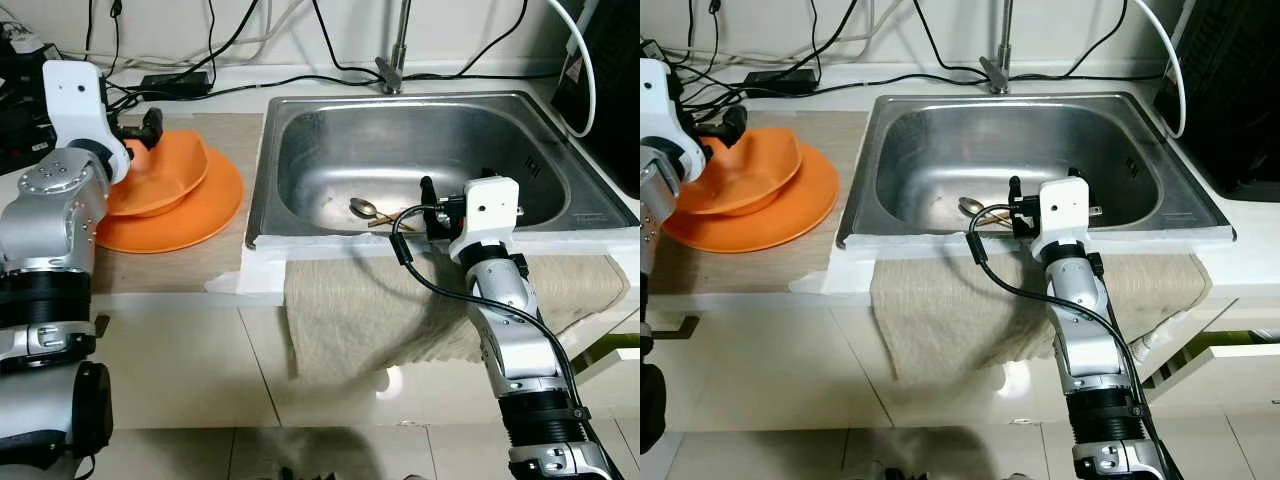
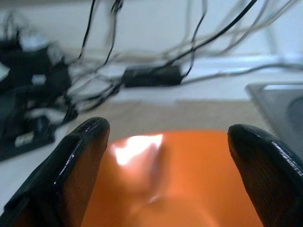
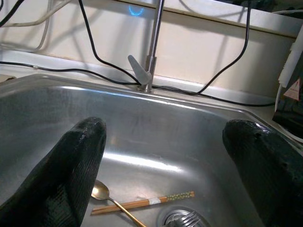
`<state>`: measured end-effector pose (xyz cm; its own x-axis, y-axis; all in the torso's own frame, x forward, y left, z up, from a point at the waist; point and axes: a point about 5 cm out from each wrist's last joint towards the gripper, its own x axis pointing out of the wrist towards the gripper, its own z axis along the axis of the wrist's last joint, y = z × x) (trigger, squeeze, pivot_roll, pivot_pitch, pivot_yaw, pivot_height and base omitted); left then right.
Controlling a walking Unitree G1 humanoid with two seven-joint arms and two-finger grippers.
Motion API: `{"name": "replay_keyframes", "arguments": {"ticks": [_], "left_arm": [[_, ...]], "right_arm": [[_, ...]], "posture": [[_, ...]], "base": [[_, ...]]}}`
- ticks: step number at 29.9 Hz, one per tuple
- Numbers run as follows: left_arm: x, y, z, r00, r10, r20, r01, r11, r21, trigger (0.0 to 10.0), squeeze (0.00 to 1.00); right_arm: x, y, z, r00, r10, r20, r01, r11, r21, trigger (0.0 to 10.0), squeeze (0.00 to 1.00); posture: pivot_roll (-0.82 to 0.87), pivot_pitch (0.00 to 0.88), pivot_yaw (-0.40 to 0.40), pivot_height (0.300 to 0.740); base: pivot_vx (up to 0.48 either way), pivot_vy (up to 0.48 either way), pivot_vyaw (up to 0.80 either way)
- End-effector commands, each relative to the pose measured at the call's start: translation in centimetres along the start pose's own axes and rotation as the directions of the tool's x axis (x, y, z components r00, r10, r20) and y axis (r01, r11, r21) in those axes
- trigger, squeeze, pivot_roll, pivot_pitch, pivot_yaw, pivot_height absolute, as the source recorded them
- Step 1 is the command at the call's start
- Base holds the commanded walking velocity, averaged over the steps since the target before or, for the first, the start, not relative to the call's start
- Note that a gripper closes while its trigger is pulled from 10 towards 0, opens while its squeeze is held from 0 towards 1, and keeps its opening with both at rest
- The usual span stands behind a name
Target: Kitchen organization
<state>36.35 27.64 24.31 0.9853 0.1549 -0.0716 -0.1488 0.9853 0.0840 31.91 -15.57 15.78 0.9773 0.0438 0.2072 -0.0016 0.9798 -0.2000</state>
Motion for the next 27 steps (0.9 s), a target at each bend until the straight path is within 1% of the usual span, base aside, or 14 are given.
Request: {"name": "replay_keyframes", "arguments": {"ticks": [1, 3, 7, 11, 13, 18, 20, 21, 24, 26, 27], "left_arm": [[0.1, 1.2, -0.3, 0.998, 0.049, -0.051, -0.049, 0.999, -0.015, 10.0, 0.00], [0.1, 1.8, -1.0, 0.994, 0.065, -0.091, -0.068, 0.997, -0.033, 10.0, 0.00], [0.1, 2.4, -1.4, 0.989, 0.093, -0.116, -0.098, 0.994, -0.041, 10.0, 0.00], [0.0, 4.1, -0.9, 0.982, 0.154, -0.107, -0.156, 0.988, -0.008, 10.0, 0.00], [0.0, 4.6, -0.7, 0.980, 0.170, -0.100, -0.172, 0.985, -0.012, 10.0, 0.00], [0.0, 5.0, -0.6, 0.977, 0.182, -0.109, -0.184, 0.983, -0.012, 10.0, 0.00], [0.0, 4.9, -0.8, 0.977, 0.176, -0.123, -0.180, 0.983, -0.023, 10.0, 0.00], [0.1, 4.7, -1.2, 0.976, 0.162, -0.145, -0.170, 0.984, -0.049, 10.0, 0.00], [0.1, 4.5, -1.5, 0.976, 0.151, -0.160, -0.163, 0.984, -0.066, 10.0, 0.00], [0.2, 3.6, -2.4, 0.973, 0.094, -0.212, -0.127, 0.981, -0.146, 10.0, 0.00], [0.3, 3.4, -2.6, 0.971, 0.078, -0.226, -0.118, 0.979, -0.166, 10.0, 0.00]], "right_arm": [[-0.1, 0.0, -0.1, 1.000, 0.002, -0.007, -0.002, 1.000, 0.003, 10.0, 0.00], [0.0, 0.0, -0.1, 1.000, 0.002, -0.007, -0.002, 1.000, 0.003, 10.0, 0.00], [-0.1, 0.0, -0.1, 1.000, 0.002, -0.008, -0.002, 1.000, 0.002, 10.0, 0.00], [-0.1, 0.0, -0.2, 1.000, 0.005, -0.012, -0.005, 1.000, 0.001, 10.0, 0.00], [-0.1, 0.0, -0.2, 1.000, 0.005, -0.013, -0.005, 1.000, 0.000, 10.0, 0.00], [-0.1, 0.0, -0.2, 1.000, 0.006, -0.014, -0.006, 1.000, 0.000, 10.0, 0.00], [-0.1, 0.0, -0.2, 1.000, 0.006, -0.014, -0.006, 1.000, 0.000, 10.0, 0.00], [-0.1, 0.0, -0.2, 1.000, 0.006, -0.014, -0.006, 1.000, 0.000, 10.0, 0.00], [-0.1, 0.0, -0.2, 1.000, 0.006, -0.015, -0.006, 1.000, 0.000, 10.0, 0.00], [-0.1, 0.0, -0.2, 1.000, 0.008, -0.014, -0.008, 1.000, 0.000, 10.0, 0.00], [-0.1, 0.0, -0.2, 1.000, 0.008, -0.014, -0.008, 1.000, 0.000, 10.0, 0.00]], "posture": [[0.00, 0.000, 0.042, 0.740], [0.00, 0.000, 0.042, 0.740], [0.00, 0.000, 0.042, 0.740], [0.00, 0.000, 0.040, 0.740], [0.00, 0.000, 0.039, 0.740], [0.00, 0.000, 0.039, 0.740], [0.00, 0.000, 0.040, 0.740], [0.00, 0.000, 0.040, 0.740], [0.00, 0.000, 0.040, 0.740], [0.00, 0.000, 0.041, 0.740], [0.00, 0.000, 0.041, 0.740]], "base": [[0.000, 0.000, 0.00], [0.000, 0.000, 0.00], [0.000, 0.000, 0.00], [0.000, 0.000, 0.00], [0.000, 0.000, 0.00], [0.000, 0.000, 0.00], [0.000, 0.000, 0.00], [0.000, 0.000, 0.00], [0.000, 0.000, 0.00], [0.000, 0.000, 0.00], [0.000, 0.000, 0.00]]}}
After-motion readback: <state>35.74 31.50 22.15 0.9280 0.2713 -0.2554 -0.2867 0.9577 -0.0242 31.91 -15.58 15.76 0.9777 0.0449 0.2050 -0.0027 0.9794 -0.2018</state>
